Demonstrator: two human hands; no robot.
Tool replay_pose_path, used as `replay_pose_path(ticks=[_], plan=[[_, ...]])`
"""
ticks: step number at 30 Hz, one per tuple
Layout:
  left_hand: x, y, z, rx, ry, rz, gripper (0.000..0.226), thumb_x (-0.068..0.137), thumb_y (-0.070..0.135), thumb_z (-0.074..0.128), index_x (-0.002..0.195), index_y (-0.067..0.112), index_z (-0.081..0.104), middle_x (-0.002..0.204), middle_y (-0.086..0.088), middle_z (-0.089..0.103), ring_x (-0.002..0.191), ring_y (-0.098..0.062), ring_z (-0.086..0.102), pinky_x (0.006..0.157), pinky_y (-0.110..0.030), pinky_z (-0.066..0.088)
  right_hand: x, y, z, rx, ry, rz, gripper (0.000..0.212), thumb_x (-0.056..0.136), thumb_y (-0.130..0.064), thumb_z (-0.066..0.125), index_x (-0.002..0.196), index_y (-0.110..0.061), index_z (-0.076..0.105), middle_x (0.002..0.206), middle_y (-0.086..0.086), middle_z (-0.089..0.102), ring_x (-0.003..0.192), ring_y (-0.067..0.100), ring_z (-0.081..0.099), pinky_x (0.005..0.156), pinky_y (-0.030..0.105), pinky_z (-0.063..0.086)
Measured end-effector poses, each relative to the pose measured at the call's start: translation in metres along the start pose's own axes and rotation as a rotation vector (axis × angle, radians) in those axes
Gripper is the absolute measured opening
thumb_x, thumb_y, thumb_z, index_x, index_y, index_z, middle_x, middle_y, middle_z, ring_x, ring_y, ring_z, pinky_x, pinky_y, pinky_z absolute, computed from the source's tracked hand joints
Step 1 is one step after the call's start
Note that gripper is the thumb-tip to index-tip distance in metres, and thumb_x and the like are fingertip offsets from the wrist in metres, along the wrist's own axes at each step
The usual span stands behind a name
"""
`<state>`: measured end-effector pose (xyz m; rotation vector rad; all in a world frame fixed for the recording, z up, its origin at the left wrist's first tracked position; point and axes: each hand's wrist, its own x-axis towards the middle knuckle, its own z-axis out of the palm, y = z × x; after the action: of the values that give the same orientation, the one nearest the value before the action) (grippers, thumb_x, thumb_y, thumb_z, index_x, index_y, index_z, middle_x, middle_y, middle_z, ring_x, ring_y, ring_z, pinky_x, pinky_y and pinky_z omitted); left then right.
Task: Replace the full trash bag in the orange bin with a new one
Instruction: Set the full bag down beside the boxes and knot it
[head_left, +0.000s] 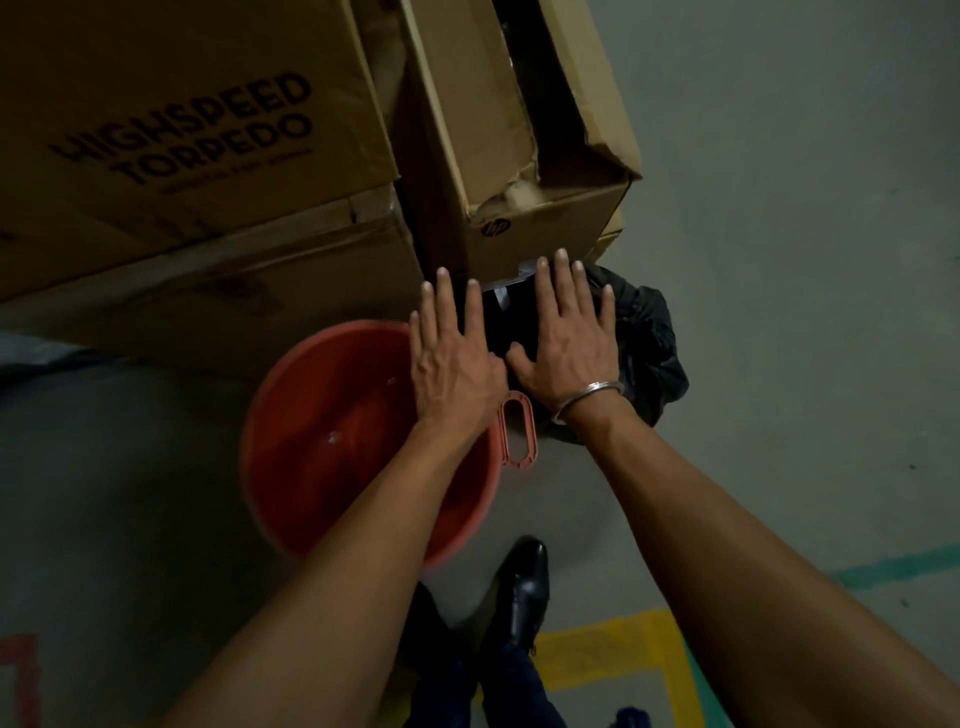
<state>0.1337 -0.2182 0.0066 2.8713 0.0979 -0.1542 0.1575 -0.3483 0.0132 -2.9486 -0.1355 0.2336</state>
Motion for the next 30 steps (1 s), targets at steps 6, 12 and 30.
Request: replay_pose_path(ticks=[6, 12, 30], plan=[[-0.014, -0.025, -0.065, 0.048, 0.053, -0.039, 0.085, 0.084, 0.035, 0.057, 0.155, 0.018, 0.013, 0.164, -0.013, 0.001, 0.152, -0.031, 0.003, 0.119, -0.045, 0.015, -0.017, -0.041, -0.044, -0.063, 0.019, -0.081, 0.094, 0.079, -0.066, 0.03, 0.152, -0.014, 0.0, 0.16, 0.011, -0.002, 0.148, 0.028, -0.001, 0.118, 0.054, 0.003], [-0.026, -0.042, -0.142, 0.062, 0.113, -0.055, 0.088, 0.082, 0.039, 0.062, 0.155, 0.022, 0.014, 0.163, -0.013, 0.005, 0.15, -0.033, 0.009, 0.118, -0.051, 0.023, -0.026, -0.088, -0.103, -0.091, 0.053, -0.168, 0.094, 0.083, -0.071, 0.032, 0.152, -0.015, -0.002, 0.161, 0.011, -0.003, 0.148, 0.027, -0.003, 0.118, 0.054, 0.001], [-0.077, -0.072, -0.368, 0.134, 0.218, -0.094, 0.094, 0.081, 0.038, 0.064, 0.155, 0.019, 0.009, 0.164, -0.015, 0.001, 0.151, -0.034, 0.003, 0.118, -0.046, 0.01, -0.059, -0.21, -0.301, -0.161, 0.234, -0.232, 0.109, 0.074, -0.061, 0.054, 0.15, -0.01, -0.005, 0.16, 0.014, -0.003, 0.148, 0.028, -0.004, 0.117, 0.05, -0.007]])
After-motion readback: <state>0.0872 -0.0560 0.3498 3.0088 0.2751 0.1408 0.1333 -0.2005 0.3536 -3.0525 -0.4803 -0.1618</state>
